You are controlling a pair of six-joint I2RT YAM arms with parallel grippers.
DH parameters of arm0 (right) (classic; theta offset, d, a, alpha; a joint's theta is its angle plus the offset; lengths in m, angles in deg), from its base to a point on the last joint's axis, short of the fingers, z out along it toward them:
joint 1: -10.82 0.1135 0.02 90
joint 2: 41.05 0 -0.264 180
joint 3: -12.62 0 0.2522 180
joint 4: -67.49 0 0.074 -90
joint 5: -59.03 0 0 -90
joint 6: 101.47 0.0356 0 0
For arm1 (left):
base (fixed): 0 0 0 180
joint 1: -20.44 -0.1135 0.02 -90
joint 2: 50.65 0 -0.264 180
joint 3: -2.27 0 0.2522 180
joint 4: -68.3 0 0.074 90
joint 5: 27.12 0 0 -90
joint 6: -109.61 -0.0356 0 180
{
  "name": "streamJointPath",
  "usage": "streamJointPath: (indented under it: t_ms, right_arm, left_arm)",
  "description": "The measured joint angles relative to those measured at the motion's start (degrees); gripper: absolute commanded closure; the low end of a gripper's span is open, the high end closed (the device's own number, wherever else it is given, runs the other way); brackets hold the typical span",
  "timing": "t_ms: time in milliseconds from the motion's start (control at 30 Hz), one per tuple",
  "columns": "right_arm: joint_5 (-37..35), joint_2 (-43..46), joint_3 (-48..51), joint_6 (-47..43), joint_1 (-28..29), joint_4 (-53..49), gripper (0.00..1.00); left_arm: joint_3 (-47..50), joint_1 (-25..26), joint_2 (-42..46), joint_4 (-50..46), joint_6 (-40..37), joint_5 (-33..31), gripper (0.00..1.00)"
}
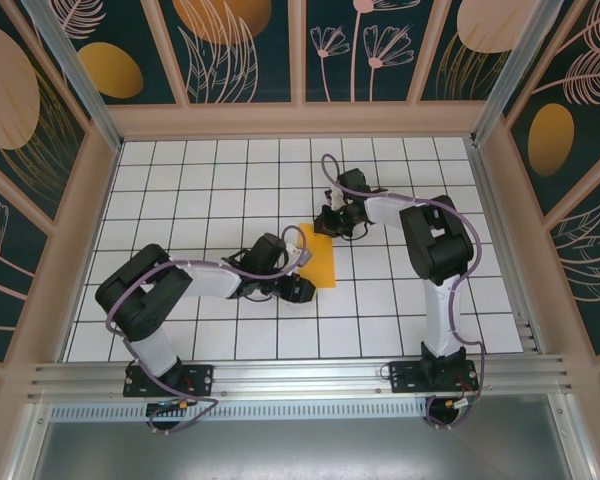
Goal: Fold a paper plane with a square sheet of paper (fold left side to right side)
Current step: First fold the square sheet of paper in half at the center of the table, then hold the square sheet of paper at the center of the table.
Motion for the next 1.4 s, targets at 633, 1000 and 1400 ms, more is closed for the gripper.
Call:
streamJointPath:
  t_ms: [633,1000,1400]
  right_arm:
    - [-0.07,0.07,-0.04,-0.07,0.09,0.04,0.99]
    - [-1.97,4.02,0.85,-1.44,-0.46,1.18,0.5]
    - [-3.23,33.2,24.7,2.21,-2.95,9.57,0.79]
  left_arm:
    - [-11.41,-6.19,-8.59,-3.32,0.66,-2.54,0.57]
    - [-11.1,-5.97,-9.03,-2.4,1.75,-2.67,0.58]
    - [-11.02,-5.73,-9.03,-2.12,2.51,-3.23,0.59]
